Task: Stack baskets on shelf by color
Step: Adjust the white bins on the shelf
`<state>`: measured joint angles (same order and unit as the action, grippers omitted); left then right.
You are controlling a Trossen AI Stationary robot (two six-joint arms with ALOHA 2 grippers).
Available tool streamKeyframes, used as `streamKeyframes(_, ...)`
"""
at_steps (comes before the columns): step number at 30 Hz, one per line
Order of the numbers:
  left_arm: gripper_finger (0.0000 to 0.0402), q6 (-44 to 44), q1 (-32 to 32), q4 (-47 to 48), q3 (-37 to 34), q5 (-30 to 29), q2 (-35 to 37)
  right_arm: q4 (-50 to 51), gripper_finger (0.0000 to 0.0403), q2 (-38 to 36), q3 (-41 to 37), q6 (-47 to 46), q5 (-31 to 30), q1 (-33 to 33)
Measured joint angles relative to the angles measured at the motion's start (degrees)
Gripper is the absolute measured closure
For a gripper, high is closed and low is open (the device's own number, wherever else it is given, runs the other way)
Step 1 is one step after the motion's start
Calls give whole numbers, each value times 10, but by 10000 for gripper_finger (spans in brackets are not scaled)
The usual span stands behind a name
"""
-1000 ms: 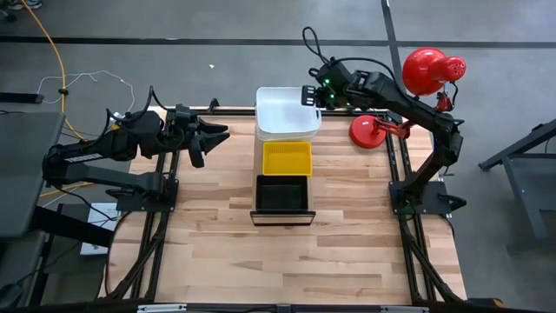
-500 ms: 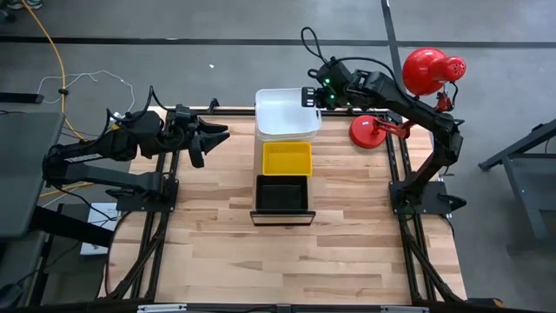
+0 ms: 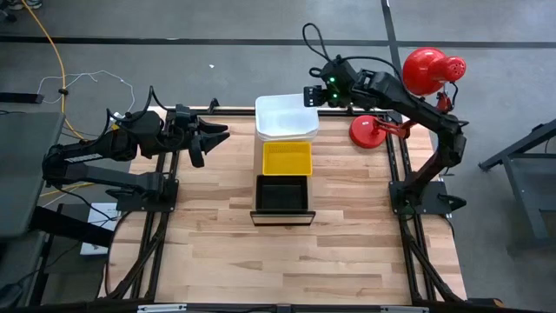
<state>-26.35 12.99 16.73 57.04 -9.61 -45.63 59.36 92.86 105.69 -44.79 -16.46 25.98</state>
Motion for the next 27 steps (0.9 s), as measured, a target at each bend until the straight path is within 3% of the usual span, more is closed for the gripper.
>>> streamKeyframes(8,259,0,0,2,0,-4,0,47,200,-39,0,137,-9,-38)
streamKeyframes(11,259,4,0,2,0,-12,0,70,225,-57,-34,174,-28,-74)
streamKeyframes(14,259,4,0,2,0,-15,0,57,278,-106,-119,167,-52,-108)
streamKeyframes(19,259,12,0,2,0,-17,0,-120,389,-240,-316,103,-72,-157)
streamKeyframes(23,259,32,0,2,0,-25,0,-312,390,-308,-463,53,-81,-160)
streamKeyframes(27,259,53,0,1,0,-45,0,-402,399,-307,-550,6,-102,-132)
